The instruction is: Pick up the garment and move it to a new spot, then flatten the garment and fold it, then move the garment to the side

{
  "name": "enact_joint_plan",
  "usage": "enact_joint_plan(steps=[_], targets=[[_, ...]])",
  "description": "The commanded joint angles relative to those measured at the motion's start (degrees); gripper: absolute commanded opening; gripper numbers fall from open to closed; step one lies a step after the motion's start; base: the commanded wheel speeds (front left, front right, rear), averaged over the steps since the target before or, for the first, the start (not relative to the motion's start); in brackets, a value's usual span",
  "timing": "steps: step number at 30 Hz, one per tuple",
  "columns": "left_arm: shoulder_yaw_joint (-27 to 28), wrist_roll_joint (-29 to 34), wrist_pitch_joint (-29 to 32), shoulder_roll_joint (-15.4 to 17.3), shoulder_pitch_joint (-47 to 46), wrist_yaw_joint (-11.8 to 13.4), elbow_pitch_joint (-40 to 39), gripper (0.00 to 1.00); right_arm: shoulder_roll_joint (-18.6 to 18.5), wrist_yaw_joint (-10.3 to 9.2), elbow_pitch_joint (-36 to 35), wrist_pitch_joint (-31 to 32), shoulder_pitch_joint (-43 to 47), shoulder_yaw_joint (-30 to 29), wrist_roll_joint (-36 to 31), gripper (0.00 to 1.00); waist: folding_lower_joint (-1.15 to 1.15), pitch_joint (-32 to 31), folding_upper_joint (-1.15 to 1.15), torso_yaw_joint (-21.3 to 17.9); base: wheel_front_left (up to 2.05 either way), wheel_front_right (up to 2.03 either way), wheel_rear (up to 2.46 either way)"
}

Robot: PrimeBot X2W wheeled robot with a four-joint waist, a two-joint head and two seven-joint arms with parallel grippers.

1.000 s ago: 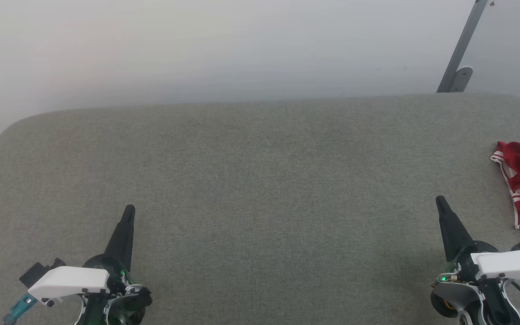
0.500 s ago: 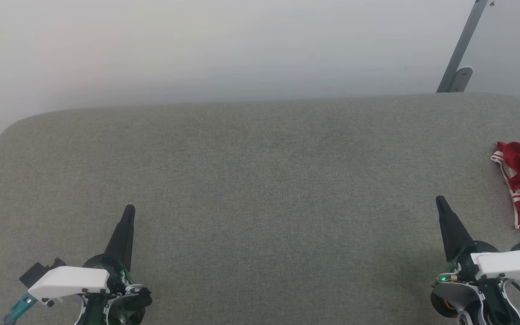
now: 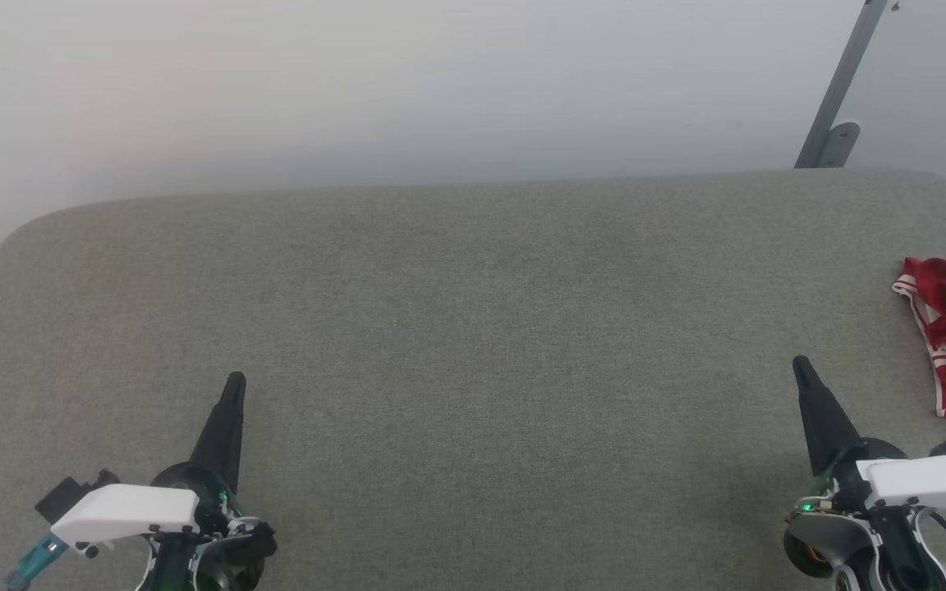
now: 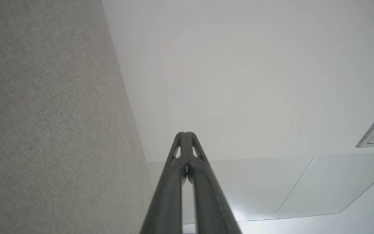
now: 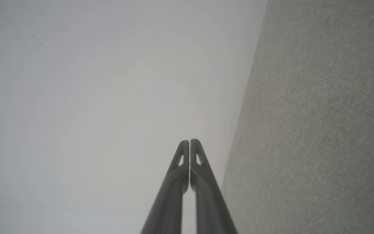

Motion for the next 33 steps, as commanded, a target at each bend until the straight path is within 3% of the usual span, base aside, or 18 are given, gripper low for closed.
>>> enact_joint_plan(steps=[1, 33], targets=[[0.0, -0.2, 0.2, -0.1, -0.7, 0.0, 0.0, 0.0, 0.2, 0.0, -0.2, 0.2, 0.3, 0.0, 0.2, 0.0, 0.0, 0.0, 0.0, 0.0, 0.0, 0.0, 0.0], [0.0, -0.2, 0.2, -0.1, -0.7, 0.0, 0.0, 0.0, 0.2, 0.0, -0.2, 0.2, 0.3, 0.0, 0.3, 0.0, 0.0, 0.0, 0.0, 0.0, 0.0, 0.0, 0.0]])
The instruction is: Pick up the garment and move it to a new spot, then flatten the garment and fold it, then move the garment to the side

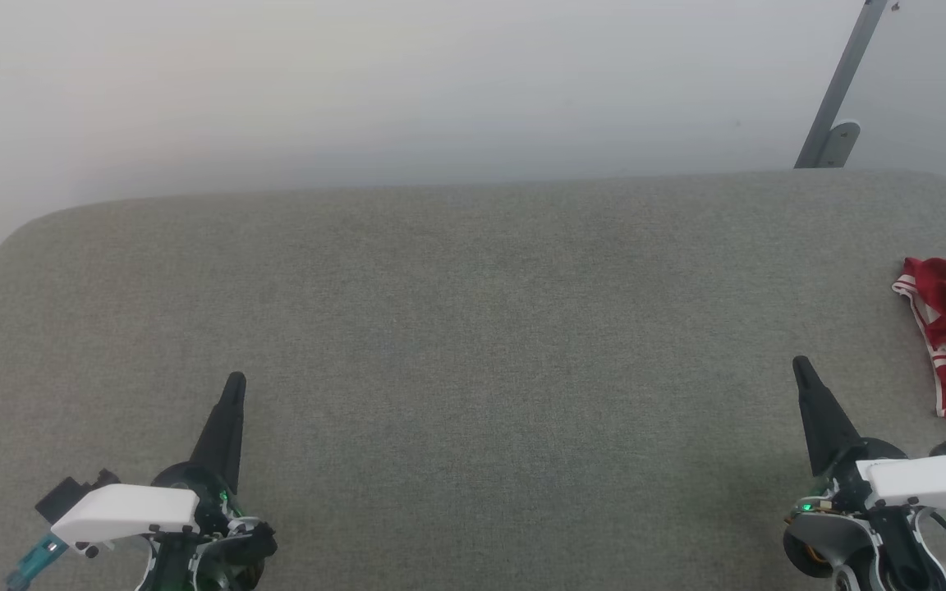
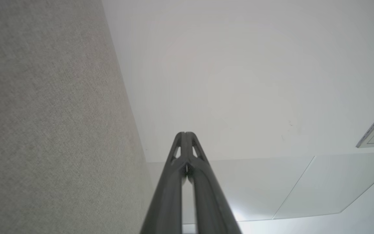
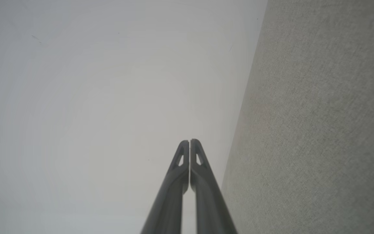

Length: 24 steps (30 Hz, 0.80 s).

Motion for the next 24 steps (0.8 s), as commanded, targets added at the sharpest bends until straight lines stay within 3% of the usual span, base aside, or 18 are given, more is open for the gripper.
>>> enact_joint_plan(steps=[1, 24], targets=[[0.0, -0.2, 0.2, -0.1, -0.7, 0.0, 0.0, 0.0, 0.2, 0.0, -0.2, 0.2, 0.3, 0.0, 0.3, 0.0, 0.0, 0.0, 0.0, 0.0, 0.0, 0.0, 0.0], [0.0, -0.2, 0.2, -0.1, -0.7, 0.0, 0.0, 0.0, 0.2, 0.0, -0.2, 0.1, 0.3, 0.0, 0.2, 0.0, 0.0, 0.0, 0.0, 0.0, 0.0, 0.0, 0.0]])
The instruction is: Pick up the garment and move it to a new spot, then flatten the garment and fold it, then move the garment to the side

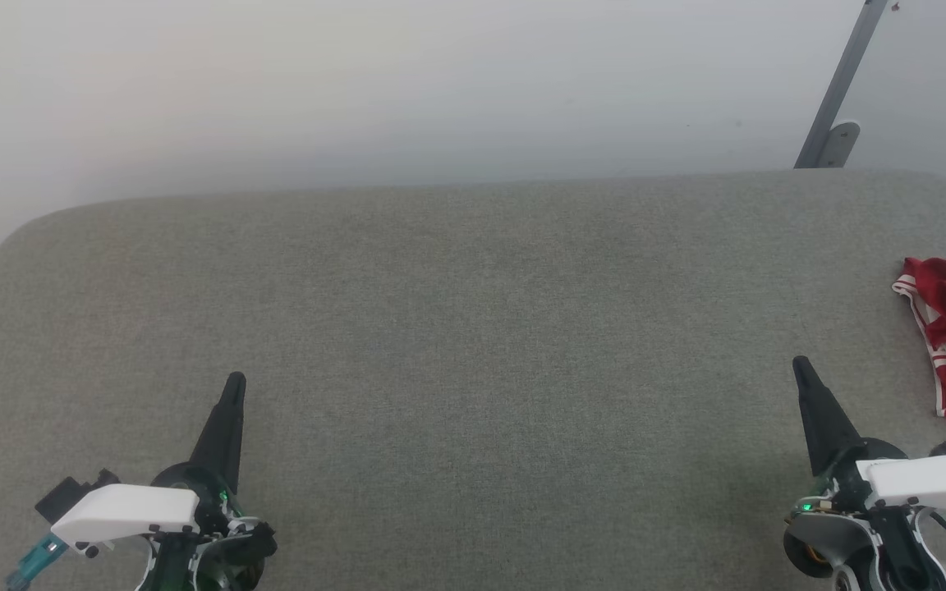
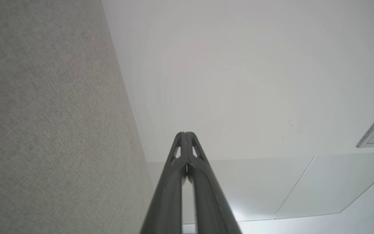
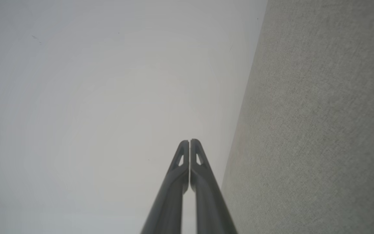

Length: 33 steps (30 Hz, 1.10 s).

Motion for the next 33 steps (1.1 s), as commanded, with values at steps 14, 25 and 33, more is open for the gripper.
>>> enact_joint_plan(steps=[14, 25, 33], targets=[[0.0, -0.2, 0.2, -0.1, -0.7, 0.0, 0.0, 0.0, 0.2, 0.0, -0.2, 0.1, 0.3, 0.0, 0.2, 0.0, 0.0, 0.0, 0.0, 0.0, 0.0, 0.0, 0.0], [0.0, -0.2, 0.2, -0.1, -0.7, 0.0, 0.0, 0.0, 0.2, 0.0, -0.2, 0.2, 0.3, 0.0, 0.2, 0.0, 0.0, 0.0, 0.0, 0.0, 0.0, 0.0, 0.0], [0.0, -0.2, 0.2, -0.1, -0.7, 0.0, 0.0, 0.0, 0.2, 0.0, -0.2, 0.1, 0.3, 0.0, 0.2, 0.0, 0.0, 0.0, 0.0, 0.0, 0.0, 0.0, 0.0]])
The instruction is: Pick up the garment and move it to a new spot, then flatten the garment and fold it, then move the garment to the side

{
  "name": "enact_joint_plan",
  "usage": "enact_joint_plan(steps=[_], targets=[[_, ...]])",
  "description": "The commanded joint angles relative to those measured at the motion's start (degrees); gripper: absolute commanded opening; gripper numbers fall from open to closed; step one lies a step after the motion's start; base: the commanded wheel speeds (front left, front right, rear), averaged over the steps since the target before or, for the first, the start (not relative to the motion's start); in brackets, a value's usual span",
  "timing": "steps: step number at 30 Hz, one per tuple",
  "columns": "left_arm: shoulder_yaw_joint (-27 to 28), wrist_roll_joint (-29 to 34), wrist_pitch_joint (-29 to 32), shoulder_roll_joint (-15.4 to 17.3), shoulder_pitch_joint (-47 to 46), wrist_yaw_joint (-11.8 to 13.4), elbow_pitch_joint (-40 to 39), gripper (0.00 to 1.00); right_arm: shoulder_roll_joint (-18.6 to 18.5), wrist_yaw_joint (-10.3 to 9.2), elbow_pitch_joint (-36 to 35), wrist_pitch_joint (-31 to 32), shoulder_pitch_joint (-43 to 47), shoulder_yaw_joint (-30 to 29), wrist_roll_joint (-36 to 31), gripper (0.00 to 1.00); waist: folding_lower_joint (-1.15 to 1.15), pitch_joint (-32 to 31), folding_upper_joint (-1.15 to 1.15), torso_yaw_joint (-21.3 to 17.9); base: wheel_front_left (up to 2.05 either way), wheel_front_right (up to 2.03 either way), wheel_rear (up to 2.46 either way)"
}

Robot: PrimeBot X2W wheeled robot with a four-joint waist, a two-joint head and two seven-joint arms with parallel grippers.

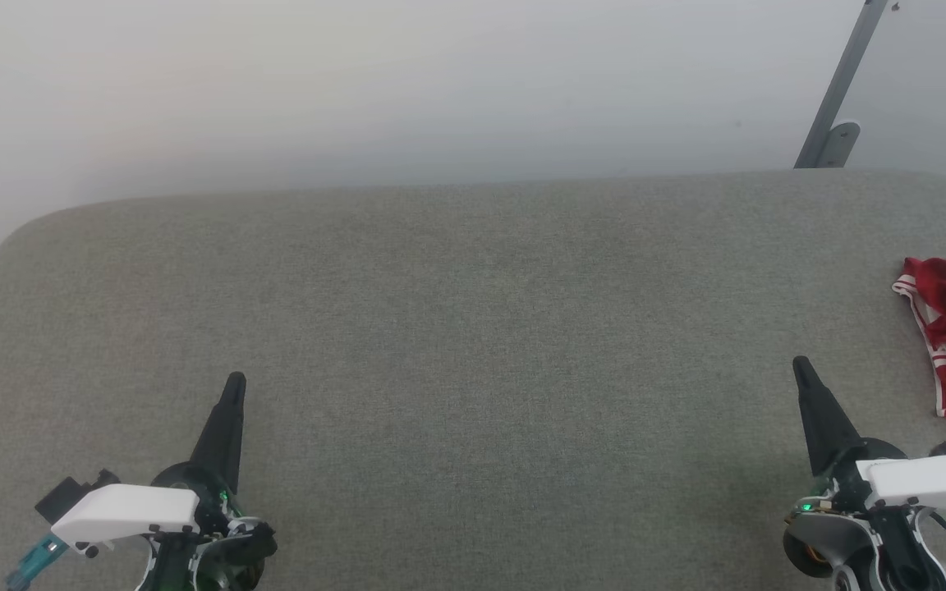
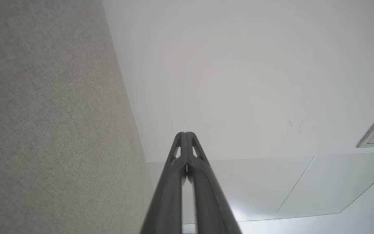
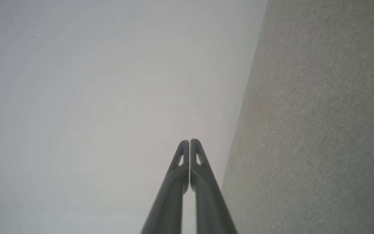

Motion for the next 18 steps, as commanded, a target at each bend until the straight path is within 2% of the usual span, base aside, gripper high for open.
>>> enact_joint_plan(steps=[1, 18], targets=[[0.0, -0.2, 0.2, -0.1, -0.7, 0.0, 0.0, 0.0, 0.2, 0.0, -0.2, 0.1, 0.3, 0.0, 0.3, 0.0, 0.0, 0.0, 0.0, 0.0, 0.0, 0.0, 0.0], [0.0, -0.2, 0.2, -0.1, -0.7, 0.0, 0.0, 0.0, 0.2, 0.0, -0.2, 0.1, 0.3, 0.0, 0.3, 0.0, 0.0, 0.0, 0.0, 0.0, 0.0, 0.0, 0.0]])
